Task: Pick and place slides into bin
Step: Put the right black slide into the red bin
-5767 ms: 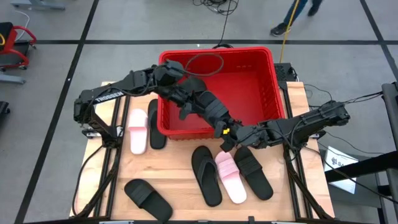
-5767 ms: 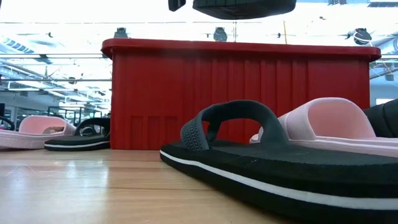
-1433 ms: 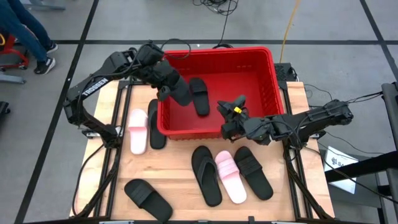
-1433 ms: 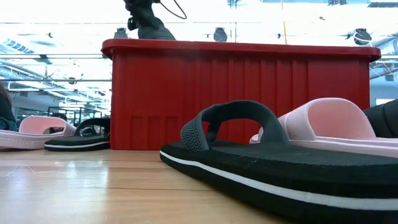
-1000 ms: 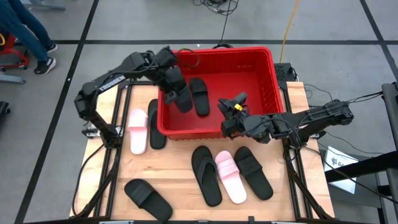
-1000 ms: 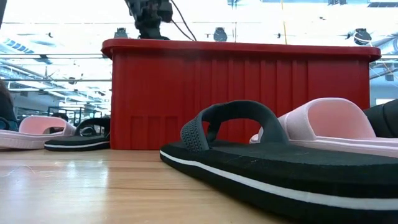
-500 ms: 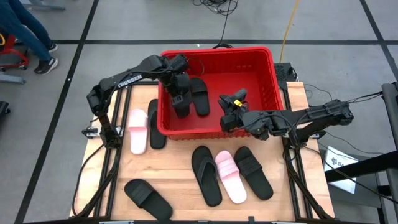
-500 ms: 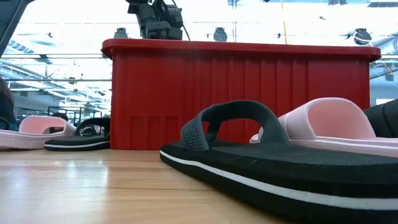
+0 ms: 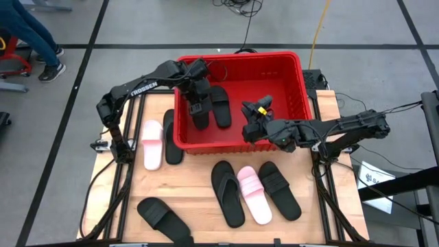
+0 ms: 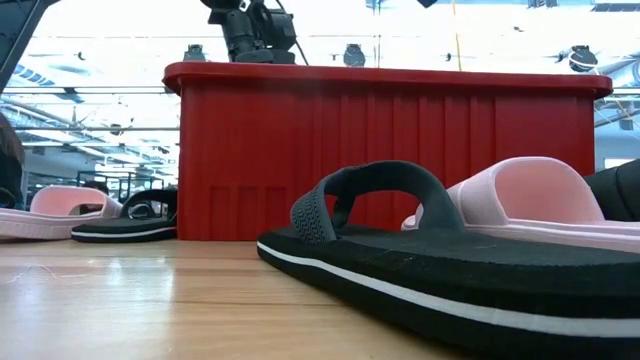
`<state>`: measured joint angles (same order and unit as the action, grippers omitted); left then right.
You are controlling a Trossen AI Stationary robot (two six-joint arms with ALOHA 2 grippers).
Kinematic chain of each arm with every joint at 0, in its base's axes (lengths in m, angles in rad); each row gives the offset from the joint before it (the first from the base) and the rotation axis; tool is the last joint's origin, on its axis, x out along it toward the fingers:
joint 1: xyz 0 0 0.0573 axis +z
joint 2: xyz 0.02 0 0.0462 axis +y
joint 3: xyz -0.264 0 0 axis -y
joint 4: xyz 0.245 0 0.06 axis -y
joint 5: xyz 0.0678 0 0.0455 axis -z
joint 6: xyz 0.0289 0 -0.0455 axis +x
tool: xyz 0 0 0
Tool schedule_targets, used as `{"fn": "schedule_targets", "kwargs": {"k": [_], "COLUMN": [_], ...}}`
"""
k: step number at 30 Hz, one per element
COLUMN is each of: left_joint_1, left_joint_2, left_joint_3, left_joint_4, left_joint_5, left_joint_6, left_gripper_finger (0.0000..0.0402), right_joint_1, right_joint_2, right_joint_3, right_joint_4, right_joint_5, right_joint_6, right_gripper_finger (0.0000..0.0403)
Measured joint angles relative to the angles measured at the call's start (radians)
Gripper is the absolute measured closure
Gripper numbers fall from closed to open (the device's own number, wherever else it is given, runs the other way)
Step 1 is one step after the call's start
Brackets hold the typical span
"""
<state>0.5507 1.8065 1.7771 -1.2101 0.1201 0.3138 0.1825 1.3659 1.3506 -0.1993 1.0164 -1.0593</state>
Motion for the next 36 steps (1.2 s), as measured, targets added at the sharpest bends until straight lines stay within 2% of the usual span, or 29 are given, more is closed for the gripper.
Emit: {"fn": "schedule_targets", "kwargs": {"k": [7, 13, 21, 27, 36], "left_joint_1": [0.001, 0.012, 0.029, 0.027, 0.027], "left_joint_2": [0.000, 0.000, 0.000, 0.000, 0.000], "left_joint_3": [0.000, -0.002, -0.002, -0.002, -0.002], "left_joint_4": [0.014, 0.048, 0.034, 0.039, 0.037], "left_joint_5": [0.046, 0.148, 0.129, 0.040, 0.016], "left_joint_6": [0.006, 0.006, 0.022, 0.025, 0.044], "left_gripper_finger": [0.0401, 0.0401, 0.0402, 0.0401, 0.0399], "right_joint_1": [-0.001, -0.001, -0.001, -0.001, 0.000], "right_joint_2": [0.000, 0.000, 0.000, 0.001, 0.001], "right_joint_3": [0.000, 0.000, 0.000, 0.000, 0.000], "right_joint_4": [0.000, 0.000, 0.000, 0.000, 0.000], "right_joint_5": [0.000, 0.000, 0.000, 0.000, 0.000], "right_joint_6": [-0.002, -0.001, -0.001, -0.001, -0.008], "right_gripper_finger": [0.0284, 0.0284, 0.0284, 0.0284, 0.0284]}}
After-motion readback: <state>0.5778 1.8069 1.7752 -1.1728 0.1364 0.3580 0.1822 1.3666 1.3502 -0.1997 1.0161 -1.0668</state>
